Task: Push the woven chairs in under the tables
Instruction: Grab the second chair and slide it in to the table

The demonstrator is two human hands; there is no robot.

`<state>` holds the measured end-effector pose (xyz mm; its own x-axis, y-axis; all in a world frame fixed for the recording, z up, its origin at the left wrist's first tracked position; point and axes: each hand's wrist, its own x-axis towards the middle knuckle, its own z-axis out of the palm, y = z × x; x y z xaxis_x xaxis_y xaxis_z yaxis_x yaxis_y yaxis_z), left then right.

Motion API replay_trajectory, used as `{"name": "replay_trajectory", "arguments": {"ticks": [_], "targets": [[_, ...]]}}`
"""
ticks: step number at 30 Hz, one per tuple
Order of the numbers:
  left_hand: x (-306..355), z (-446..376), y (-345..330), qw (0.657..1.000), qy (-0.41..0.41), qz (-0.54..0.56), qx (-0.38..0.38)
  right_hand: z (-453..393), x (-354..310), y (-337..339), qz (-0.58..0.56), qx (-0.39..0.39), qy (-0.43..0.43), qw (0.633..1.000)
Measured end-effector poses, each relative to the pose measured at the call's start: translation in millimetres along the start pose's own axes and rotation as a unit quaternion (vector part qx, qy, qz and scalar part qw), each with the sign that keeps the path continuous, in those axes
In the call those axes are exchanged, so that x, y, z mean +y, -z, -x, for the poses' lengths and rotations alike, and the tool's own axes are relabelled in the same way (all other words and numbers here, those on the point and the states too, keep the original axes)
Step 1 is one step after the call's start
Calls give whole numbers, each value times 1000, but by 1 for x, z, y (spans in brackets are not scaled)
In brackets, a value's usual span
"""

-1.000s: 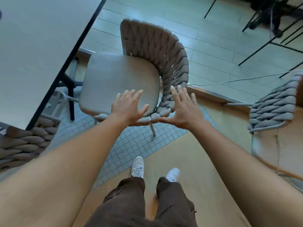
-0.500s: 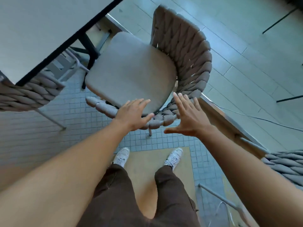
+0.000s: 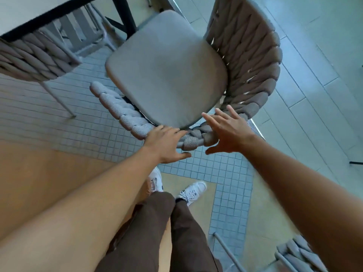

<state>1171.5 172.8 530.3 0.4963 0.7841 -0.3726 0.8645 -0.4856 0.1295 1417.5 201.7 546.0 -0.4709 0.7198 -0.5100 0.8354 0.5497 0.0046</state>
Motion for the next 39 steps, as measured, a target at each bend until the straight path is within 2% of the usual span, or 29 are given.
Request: {"name": "replay_trajectory", "arguments": {"ticks": [3,8,14,21,27,39], "targets": [[0,-6,-7,998,12,-49,26,-15,8,-2,36,3,17,999],[-2,-5,-11,996,-28,-70,52,-14,3,-8,58,50,31,997],[-3,4,-14,995,-84,-43,11,2,-8,-15,12,32,29,999],[-6,8,-18,988,-146,-40,-2,16,-16,-32,-29,34,30,999],[-27,3,-7,983,-177,-47,-4,-3,-19,-25,-32,53,34,997],[-101,-4,15,981,-184,-58,-15,-54,-55,3,-57,91,-2,994]]}}
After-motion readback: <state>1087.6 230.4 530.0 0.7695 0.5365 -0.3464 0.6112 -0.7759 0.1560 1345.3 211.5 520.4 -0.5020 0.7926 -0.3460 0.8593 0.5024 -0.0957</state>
